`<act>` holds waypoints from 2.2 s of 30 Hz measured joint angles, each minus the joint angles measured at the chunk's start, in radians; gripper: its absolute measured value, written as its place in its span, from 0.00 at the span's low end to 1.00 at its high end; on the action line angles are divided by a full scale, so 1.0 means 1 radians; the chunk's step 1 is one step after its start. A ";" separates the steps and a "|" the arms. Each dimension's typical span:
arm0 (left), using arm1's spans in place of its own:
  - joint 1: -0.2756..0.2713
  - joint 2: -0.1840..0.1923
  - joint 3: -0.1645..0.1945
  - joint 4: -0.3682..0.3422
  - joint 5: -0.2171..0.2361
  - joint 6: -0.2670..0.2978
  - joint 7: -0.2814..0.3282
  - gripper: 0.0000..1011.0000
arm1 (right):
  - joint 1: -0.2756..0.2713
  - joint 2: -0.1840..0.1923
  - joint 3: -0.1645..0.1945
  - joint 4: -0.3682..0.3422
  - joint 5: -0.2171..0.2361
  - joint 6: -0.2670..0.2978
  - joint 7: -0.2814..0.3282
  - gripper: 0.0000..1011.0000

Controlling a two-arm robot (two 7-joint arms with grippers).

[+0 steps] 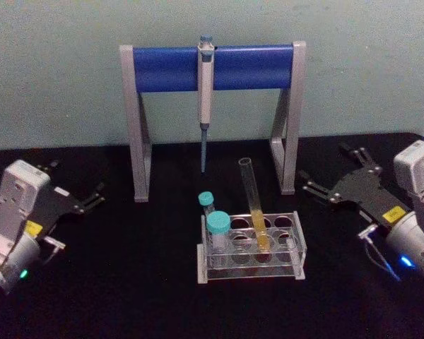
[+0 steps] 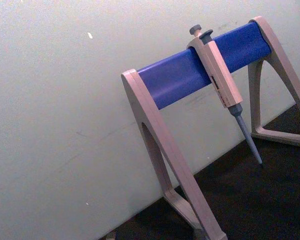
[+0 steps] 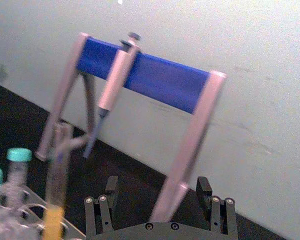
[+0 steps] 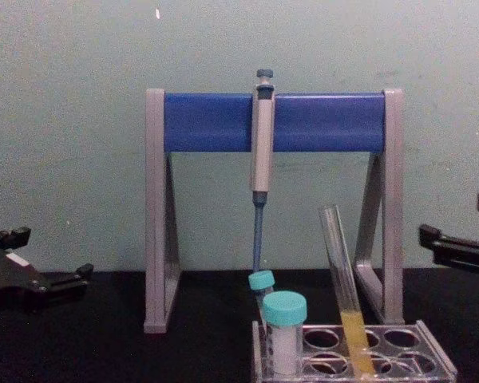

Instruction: Pick up the test tube from the test tube rack, shake it, then place it back into the test tube rack.

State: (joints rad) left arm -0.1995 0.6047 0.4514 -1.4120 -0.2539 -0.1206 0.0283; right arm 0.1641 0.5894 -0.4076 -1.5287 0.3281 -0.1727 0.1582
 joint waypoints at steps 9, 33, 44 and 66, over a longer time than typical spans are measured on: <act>0.000 0.000 0.000 0.000 0.000 0.000 0.000 0.99 | 0.030 -0.036 -0.020 -0.009 0.043 0.017 0.121 0.99; 0.000 0.000 0.000 0.000 0.000 0.000 0.000 0.99 | 0.116 -0.118 -0.055 0.083 0.038 0.113 0.276 0.99; 0.000 0.000 0.000 0.000 0.000 0.000 0.000 0.99 | 0.129 -0.141 -0.042 0.099 0.023 0.150 0.309 0.99; 0.000 0.000 0.000 0.000 0.000 0.000 0.000 0.99 | 0.135 -0.163 -0.023 0.117 0.020 0.165 0.347 0.99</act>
State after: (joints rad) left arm -0.1995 0.6047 0.4514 -1.4120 -0.2539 -0.1205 0.0283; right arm 0.2996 0.4266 -0.4311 -1.4115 0.3476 -0.0073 0.5050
